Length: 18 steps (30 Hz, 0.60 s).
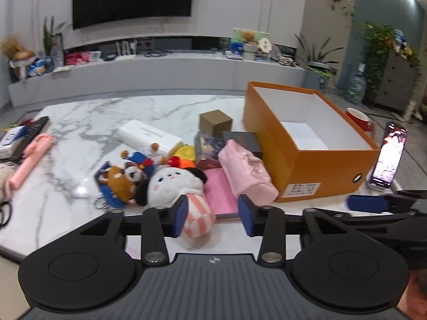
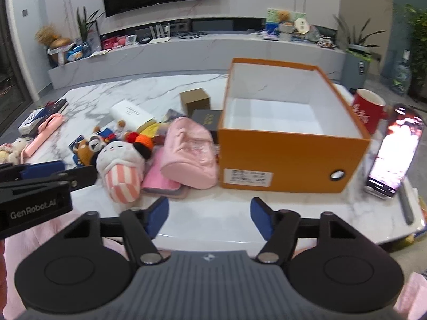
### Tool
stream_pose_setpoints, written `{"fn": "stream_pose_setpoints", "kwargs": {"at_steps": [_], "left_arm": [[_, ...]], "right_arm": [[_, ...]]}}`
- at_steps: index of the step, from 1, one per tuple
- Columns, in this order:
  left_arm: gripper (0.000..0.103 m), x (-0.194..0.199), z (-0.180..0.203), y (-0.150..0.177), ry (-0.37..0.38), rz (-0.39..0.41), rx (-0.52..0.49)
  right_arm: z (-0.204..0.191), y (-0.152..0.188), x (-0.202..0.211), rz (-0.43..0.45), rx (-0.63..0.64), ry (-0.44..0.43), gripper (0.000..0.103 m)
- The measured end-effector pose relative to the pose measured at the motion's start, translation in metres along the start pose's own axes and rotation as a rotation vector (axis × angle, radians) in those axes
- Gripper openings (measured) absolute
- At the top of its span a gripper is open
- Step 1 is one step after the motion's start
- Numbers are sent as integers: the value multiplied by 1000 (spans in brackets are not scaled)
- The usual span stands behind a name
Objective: Organize objects
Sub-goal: 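Move both grippers toward the pink wallet and pink bag, then lower the left gripper onto the pink wallet while the right gripper approaches the pink bag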
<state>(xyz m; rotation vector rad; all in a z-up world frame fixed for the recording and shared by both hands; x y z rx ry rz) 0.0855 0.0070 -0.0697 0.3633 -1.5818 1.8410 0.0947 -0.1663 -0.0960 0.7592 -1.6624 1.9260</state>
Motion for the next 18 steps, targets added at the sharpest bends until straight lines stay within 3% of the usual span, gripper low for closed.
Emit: {"fn": "stream_pose_setpoints", "kwargs": {"at_steps": [5, 9, 12, 14, 18], "left_arm": [[34, -17, -9, -7, 34, -24, -4], [31, -33, -21, -15, 55, -37, 22], [31, -43, -30, -21, 46, -39, 28], [31, -49, -34, -25, 51, -42, 28], [31, -62, -41, -29, 69, -54, 31]], "right_arm": [[-19, -10, -14, 30, 64, -14, 55], [-38, -20, -29, 34, 114, -34, 54], [-51, -27, -41, 43, 156, -28, 55], [-59, -30, -50, 45, 197, -18, 62], [-73, -37, -67, 63, 267, 0, 66]]}}
Point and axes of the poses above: each gripper's, at about its wrist camera, not at the fingertips, and x roughly against the way its jaws point, z to its right, y to its underside, the point moved 8 cm from there along -x, roughly the way its jaws point, and after that the axes turned 14 degrees about y, right-handed, at the moved point
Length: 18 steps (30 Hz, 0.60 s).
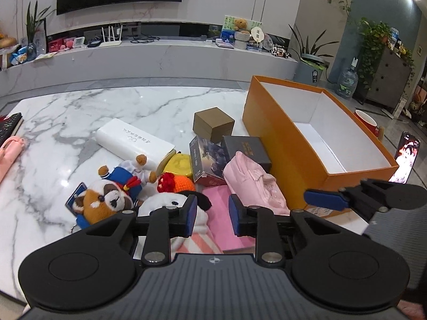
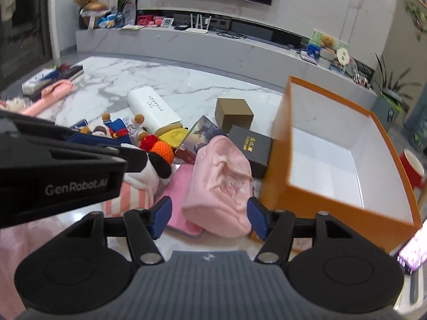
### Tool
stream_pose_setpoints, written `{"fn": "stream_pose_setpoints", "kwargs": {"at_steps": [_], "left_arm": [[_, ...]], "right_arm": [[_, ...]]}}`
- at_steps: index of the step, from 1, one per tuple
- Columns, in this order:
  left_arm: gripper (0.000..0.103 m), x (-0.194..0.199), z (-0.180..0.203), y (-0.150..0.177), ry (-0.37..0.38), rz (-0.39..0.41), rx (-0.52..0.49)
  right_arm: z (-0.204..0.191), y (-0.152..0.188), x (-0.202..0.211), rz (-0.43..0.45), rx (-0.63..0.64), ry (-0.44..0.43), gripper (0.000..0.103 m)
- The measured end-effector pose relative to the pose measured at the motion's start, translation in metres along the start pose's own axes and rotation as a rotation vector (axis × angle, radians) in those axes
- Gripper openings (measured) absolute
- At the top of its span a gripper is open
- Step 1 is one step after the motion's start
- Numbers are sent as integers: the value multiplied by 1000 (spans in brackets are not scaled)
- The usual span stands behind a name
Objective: Organize objects
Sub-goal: 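Lower the left gripper onto the pink wallet while the right gripper approaches the pink bag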
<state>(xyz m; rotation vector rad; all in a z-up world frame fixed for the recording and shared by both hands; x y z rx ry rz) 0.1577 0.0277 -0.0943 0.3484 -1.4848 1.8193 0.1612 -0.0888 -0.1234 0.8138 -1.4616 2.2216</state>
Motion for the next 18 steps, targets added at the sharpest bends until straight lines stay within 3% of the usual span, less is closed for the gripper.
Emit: {"fn": "stream_pose_setpoints", "kwargs": {"at_steps": [9, 12, 18], "left_arm": [[31, -15, -10, -4, 16, -27, 7], [31, -19, -8, -5, 28, -34, 5], [31, -23, -2, -2, 64, -63, -5]], "right_arm": [[-14, -10, -38, -10, 64, 34, 65], [-15, -6, -45, -41, 54, 23, 45], [0, 4, -35, -88, -86, -44, 38]]}}
Point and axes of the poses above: each gripper's, at about its wrist camera, not at the fingertips, and x roughly against the way its jaws point, z to its right, y to its underside, the point moved 8 cm from there along -x, roughly the way its jaws point, and after that the axes turned 14 degrees about y, right-handed, at the moved point
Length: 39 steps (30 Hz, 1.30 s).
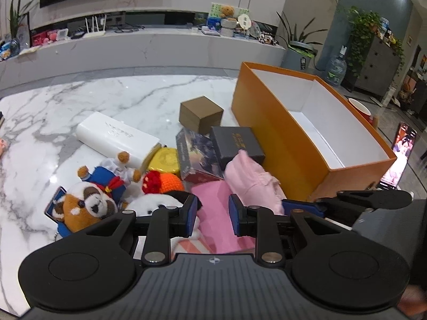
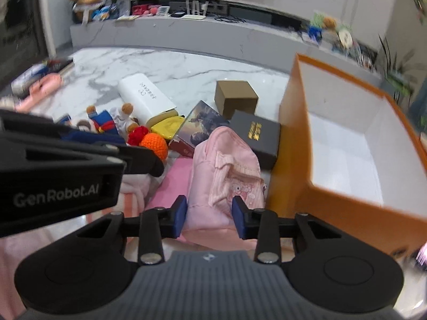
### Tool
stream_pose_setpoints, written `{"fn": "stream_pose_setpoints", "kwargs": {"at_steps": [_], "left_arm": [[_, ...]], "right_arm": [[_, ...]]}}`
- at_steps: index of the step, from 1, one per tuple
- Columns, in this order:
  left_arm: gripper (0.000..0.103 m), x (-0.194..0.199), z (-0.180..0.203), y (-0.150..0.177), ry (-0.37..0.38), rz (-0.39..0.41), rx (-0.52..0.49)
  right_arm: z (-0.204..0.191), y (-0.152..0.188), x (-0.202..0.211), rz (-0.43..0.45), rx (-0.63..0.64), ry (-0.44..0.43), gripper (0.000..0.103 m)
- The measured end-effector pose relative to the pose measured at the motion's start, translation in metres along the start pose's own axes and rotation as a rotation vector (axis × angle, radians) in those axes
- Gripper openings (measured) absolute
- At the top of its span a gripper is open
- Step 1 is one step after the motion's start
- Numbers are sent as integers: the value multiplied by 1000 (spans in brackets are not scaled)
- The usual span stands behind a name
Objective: Organize objects
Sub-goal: 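Lower the left gripper onto the pink wallet while the right gripper approaches the pink bag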
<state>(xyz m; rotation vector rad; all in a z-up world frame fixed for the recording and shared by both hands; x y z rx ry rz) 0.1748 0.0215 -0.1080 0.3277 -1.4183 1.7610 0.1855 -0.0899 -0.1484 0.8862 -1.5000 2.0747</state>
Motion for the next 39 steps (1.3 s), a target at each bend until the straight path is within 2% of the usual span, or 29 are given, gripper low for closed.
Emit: {"fn": "stream_pose_setpoints", "kwargs": {"at_steps": [6, 10, 14, 17, 19, 21, 23, 30, 33, 39], "left_arm": [[31, -5, 2, 5, 27, -45, 9], [31, -15, 8, 7, 41, -92, -16], [31, -30, 14, 7, 50, -148, -31], [31, -47, 11, 9, 43, -224, -4], [35, -58, 5, 11, 40, -262, 33], [43, -65, -2, 13, 17, -288, 78], [46, -70, -6, 12, 7, -283, 104], [75, -80, -14, 9, -45, -283, 128], [80, -85, -13, 9, -74, -307, 101], [83, -92, -11, 6, -62, -299, 86]], "right_arm": [[38, 11, 11, -109, -280, -136, 38], [57, 17, 16, -155, -394, -185, 38], [64, 17, 24, -146, -373, -148, 43], [63, 12, 24, -105, -315, -94, 48], [62, 9, 23, -83, -284, -74, 49], [61, 8, 21, -81, -276, -83, 48], [63, 8, 19, -88, -293, -103, 46], [68, 6, 19, -72, -292, -97, 44], [68, 7, 17, -81, -301, -115, 44], [71, 7, 16, -68, -305, -92, 45]]}}
Point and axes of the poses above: each gripper's, at about its wrist camera, not at the fingertips, and x roughly against the way its jaws point, z to its right, y to its underside, the point moved 8 cm from there along -x, roughly the way its jaws point, and after that the axes turned 14 degrees about y, right-handed, at the moved point
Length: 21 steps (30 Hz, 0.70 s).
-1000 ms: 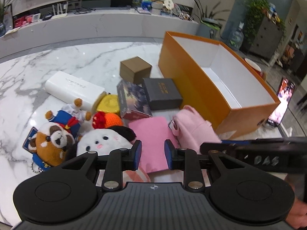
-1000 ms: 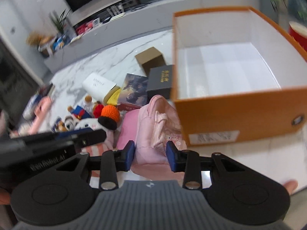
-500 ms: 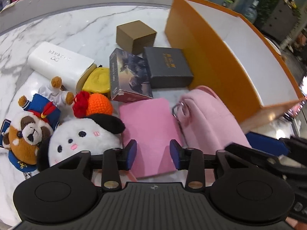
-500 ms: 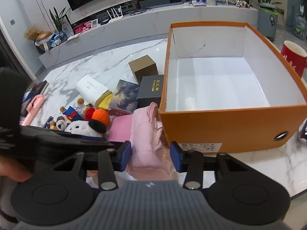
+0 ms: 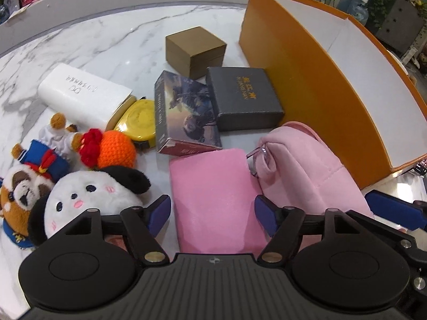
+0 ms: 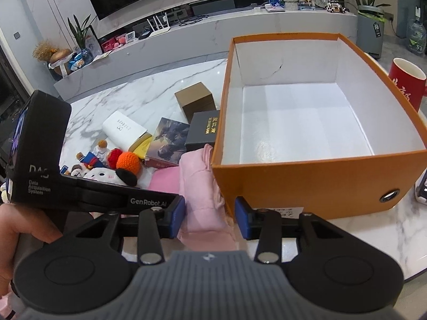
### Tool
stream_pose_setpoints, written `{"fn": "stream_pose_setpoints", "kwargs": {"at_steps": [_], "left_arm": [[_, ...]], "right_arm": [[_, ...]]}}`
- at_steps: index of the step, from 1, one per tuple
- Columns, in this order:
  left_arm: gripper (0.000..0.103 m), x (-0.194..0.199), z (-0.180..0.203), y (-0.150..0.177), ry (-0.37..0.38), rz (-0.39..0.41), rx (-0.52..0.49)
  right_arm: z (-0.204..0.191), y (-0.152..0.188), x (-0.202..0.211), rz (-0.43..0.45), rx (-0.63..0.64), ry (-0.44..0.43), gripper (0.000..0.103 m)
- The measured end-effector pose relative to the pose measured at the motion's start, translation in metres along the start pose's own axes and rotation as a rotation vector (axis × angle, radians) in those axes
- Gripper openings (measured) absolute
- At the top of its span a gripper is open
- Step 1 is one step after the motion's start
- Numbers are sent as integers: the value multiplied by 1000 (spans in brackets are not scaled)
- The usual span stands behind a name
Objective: Organize objects
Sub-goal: 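Lower the left gripper onto the pink wallet while the right gripper approaches the pink bag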
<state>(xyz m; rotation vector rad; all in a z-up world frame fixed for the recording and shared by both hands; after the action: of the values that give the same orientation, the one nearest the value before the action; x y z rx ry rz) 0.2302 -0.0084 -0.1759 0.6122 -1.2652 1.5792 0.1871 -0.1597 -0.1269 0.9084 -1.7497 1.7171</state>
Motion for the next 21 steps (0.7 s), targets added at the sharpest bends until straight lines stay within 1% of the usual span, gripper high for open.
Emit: {"fn": "stream_pose_setpoints", "kwargs": {"at_steps": [3, 6, 8, 10, 12, 13, 14, 15, 17, 18, 19, 21], "left_arm": [[84, -2, 3, 1, 8, 13, -17], [84, -2, 5, 1, 9, 27, -36], [83, -1, 5, 1, 8, 39, -45], [77, 1, 6, 1, 10, 55, -62], [63, 4, 7, 2, 15, 72, -76], [58, 6, 7, 2, 19, 79, -78], [47, 9, 7, 3, 26, 82, -79], [39, 10, 8, 4, 35, 80, -79], [36, 13, 11, 9, 105, 64, -56], [36, 15, 14, 12, 149, 51, -35], [36, 16, 16, 15, 169, 43, -23], [36, 18, 19, 21, 190, 35, -6]], "right_arm": [[1, 2, 3, 12, 20, 25, 46], [4, 3, 4, 20, 31, 30, 46], [5, 3, 4, 18, 30, 27, 46], [5, 3, 2, 15, 24, 19, 46], [4, 4, 1, 2, 12, -3, 46], [4, 4, 1, -2, 6, -14, 45], [3, 5, 1, -7, 1, -24, 44], [3, 6, 0, -13, -5, -37, 43], [0, 7, -1, -33, -19, -72, 35], [-1, 9, -1, -51, -32, -98, 35], [-3, 10, -2, -63, -42, -111, 35], [-4, 13, 0, -66, -38, -102, 35]]}}
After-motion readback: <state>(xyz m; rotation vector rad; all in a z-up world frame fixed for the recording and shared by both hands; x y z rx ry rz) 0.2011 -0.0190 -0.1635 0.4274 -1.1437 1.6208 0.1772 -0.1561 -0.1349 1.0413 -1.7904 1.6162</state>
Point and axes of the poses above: each gripper's, at about its wrist camera, not at the fingertips, and x roughly against the way its jaws point, z to its right, y to its underside, the point moved 8 cm from there along -x, roughly the way its jaws point, and after that the axes turned 14 degrees about y, right-handed, at the moved point
